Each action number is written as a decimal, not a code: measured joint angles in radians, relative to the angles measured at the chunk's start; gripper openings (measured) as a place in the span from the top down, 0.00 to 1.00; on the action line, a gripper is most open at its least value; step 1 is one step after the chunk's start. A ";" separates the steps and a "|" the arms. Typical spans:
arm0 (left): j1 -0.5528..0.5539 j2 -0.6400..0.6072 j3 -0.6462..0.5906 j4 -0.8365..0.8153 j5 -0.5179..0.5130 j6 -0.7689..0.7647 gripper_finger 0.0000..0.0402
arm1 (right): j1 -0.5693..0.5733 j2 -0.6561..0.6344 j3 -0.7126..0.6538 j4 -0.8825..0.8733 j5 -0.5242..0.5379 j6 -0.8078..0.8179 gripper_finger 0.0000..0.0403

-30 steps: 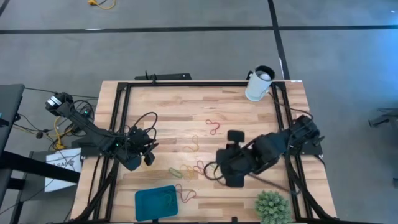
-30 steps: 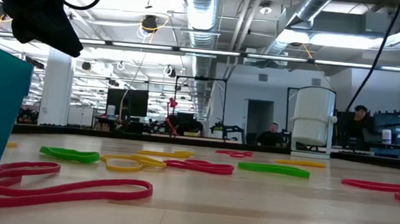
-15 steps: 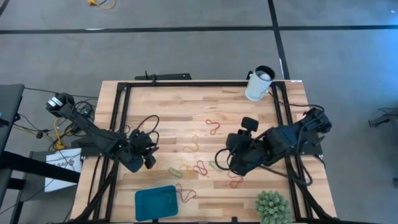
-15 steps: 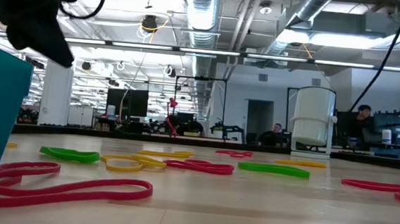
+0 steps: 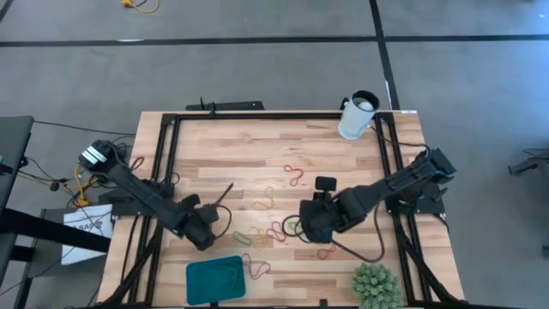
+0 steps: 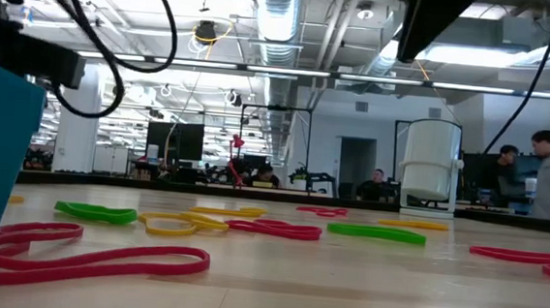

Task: Pick and place items into bin
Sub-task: Put the yellow rubber band into the blue bin

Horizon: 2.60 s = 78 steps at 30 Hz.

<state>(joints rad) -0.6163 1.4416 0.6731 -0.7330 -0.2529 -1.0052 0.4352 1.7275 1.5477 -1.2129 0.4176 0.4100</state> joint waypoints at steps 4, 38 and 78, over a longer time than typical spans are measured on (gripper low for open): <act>0.001 0.037 0.000 -0.020 -0.039 0.020 0.77 | -0.036 -0.007 -0.004 -0.005 -0.005 -0.005 0.69; 0.053 0.049 0.232 -0.169 -0.009 0.226 1.00 | -0.088 -0.618 -0.945 1.199 -0.183 0.079 0.70; -0.349 0.001 0.678 -0.182 -0.039 0.107 1.00 | -0.089 -0.418 -0.943 1.401 -0.192 0.175 0.70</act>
<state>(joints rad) -0.9654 1.4427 1.3513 -0.9147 -0.2920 -0.8981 0.3466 1.3090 0.6044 0.1886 0.2256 0.5846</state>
